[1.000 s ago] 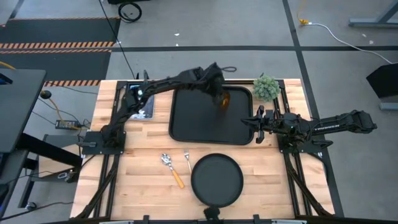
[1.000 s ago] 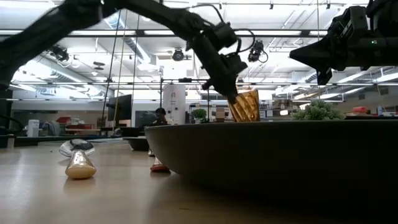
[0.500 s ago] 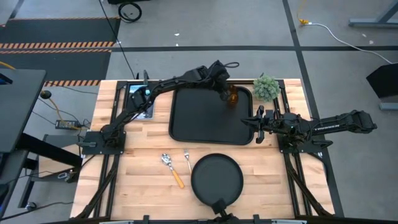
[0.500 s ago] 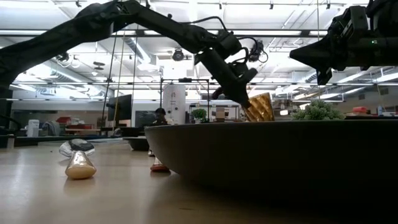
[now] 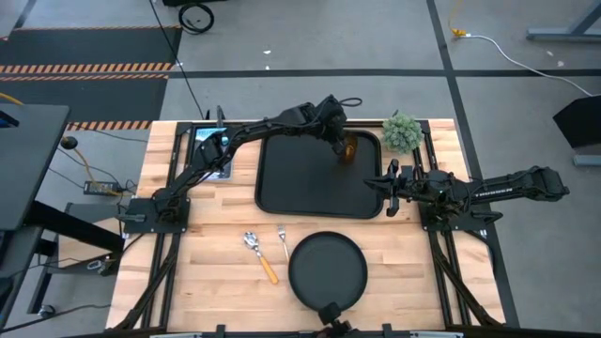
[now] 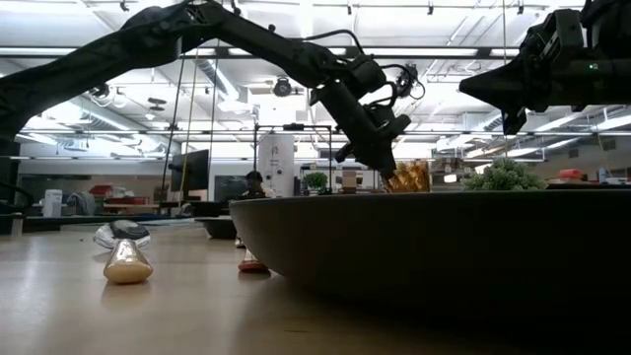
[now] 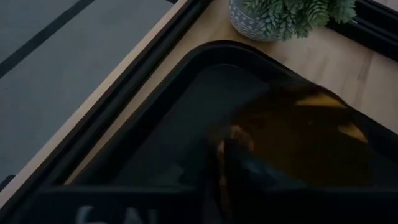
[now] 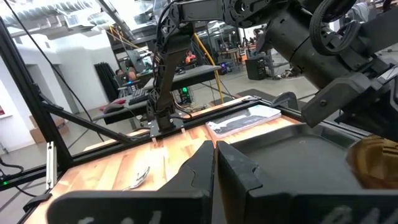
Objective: Pick and place plate/cup/fork/spoon on tray
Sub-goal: Put the brown cup on the top right of the black tray
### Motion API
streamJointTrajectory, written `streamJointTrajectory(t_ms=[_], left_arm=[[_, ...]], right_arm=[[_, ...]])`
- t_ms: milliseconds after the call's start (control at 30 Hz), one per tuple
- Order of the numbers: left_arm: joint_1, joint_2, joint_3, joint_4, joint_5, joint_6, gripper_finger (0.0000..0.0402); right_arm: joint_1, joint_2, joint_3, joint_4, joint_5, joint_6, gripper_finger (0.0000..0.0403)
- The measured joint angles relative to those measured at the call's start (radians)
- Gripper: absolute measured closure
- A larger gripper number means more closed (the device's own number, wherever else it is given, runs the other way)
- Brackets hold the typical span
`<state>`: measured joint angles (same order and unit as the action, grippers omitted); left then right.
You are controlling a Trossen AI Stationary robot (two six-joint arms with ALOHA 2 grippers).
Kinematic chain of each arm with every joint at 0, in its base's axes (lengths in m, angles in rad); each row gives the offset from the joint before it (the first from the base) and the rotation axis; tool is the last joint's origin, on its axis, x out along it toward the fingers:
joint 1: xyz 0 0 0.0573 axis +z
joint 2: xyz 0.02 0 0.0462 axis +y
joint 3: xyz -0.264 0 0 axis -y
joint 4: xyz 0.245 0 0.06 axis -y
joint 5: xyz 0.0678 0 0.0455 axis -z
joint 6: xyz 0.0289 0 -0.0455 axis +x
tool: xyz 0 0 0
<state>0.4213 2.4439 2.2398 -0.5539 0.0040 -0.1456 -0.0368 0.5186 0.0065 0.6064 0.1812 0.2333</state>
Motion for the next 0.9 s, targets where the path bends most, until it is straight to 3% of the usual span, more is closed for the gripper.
streamJointTrajectory(t_ms=[200,367,600,767,900], left_arm=[[0.000,0.000,0.000,0.012,0.000,0.025,0.0265],[0.015,-0.042,-0.001,0.002,0.001,0.070,0.0237],[0.034,-0.071,-0.002,-0.135,-0.004,0.102,0.0245],[0.025,-0.057,-0.001,-0.236,-0.033,0.029,0.0260],[-0.009,-0.042,-0.007,-0.231,-0.056,0.026,0.0268]], right_arm=[[0.000,0.000,0.000,0.000,0.000,0.000,0.0380],[0.000,0.000,0.000,0.000,0.000,0.000,0.0380],[0.000,0.000,0.000,0.000,0.000,0.000,0.0380],[0.000,0.000,0.000,0.001,0.000,0.000,0.0380],[0.000,0.000,0.000,0.004,0.000,0.000,0.0380]])
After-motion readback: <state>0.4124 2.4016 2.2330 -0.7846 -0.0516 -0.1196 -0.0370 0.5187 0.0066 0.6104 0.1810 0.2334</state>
